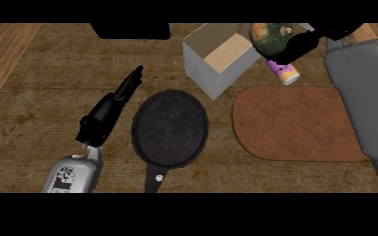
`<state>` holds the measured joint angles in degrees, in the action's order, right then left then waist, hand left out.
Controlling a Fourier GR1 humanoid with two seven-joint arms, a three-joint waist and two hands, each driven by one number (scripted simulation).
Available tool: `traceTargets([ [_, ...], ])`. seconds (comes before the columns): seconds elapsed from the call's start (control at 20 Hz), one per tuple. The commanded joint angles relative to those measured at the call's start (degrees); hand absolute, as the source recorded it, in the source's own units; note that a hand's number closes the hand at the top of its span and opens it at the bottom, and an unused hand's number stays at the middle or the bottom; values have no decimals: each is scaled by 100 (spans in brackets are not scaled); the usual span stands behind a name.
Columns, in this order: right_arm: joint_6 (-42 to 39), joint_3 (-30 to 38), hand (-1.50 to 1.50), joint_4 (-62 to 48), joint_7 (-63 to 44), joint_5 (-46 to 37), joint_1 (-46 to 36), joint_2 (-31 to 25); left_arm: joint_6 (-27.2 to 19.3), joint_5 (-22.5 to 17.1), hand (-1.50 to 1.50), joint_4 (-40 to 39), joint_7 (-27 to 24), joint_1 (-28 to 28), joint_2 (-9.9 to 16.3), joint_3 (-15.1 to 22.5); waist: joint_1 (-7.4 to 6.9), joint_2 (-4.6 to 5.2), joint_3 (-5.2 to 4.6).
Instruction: Pick the squash from the cutting board and place it in the cardboard box
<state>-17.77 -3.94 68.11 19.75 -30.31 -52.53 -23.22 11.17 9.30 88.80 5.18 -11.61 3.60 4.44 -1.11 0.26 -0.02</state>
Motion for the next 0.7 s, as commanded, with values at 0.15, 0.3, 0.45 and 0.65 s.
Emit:
traceTargets([
  [0.15,950,-443,150,-1214,239,-959,-426,748,31,-75,0,-270,-83,-167,35,-193,5,8,0],
  [0.3,1088,-352,150,-2166,680,-1086,-566,786,65,-116,0,-98,-35,-26,36,-180,-25,12,1],
  [0.45,564,-64,-150,-2582,28,-723,-703,989,26,-30,0,-235,-142,-115,-38,-92,-13,13,0],
  [0.65,523,26,-150,-3617,769,-743,-794,946,-86,47,0,-257,104,-368,-161,-37,-52,44,4],
])
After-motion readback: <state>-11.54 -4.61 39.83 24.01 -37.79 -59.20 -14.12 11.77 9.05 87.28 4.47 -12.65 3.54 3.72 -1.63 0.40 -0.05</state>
